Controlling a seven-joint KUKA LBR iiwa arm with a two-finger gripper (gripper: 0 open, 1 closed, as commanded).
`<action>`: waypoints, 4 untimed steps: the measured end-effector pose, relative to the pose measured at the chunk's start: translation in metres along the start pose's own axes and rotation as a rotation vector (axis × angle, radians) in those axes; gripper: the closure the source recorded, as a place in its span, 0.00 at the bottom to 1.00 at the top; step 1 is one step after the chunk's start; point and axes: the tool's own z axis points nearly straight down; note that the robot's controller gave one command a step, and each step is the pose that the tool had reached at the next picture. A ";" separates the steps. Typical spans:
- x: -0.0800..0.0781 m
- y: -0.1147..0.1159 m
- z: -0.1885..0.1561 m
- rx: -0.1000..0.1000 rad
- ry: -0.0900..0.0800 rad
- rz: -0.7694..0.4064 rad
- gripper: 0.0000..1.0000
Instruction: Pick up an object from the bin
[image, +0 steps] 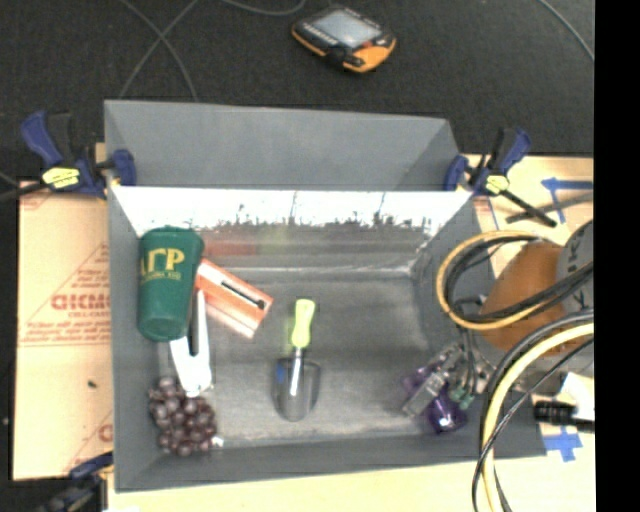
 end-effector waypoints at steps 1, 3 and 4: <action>0.000 0.000 0.000 0.000 0.000 0.001 1.00; 0.001 -0.001 -0.036 0.003 0.003 -0.004 1.00; 0.000 -0.001 -0.063 0.004 0.003 -0.006 1.00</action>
Offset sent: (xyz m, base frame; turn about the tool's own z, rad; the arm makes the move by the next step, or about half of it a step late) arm -0.0001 0.0001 0.0076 0.0022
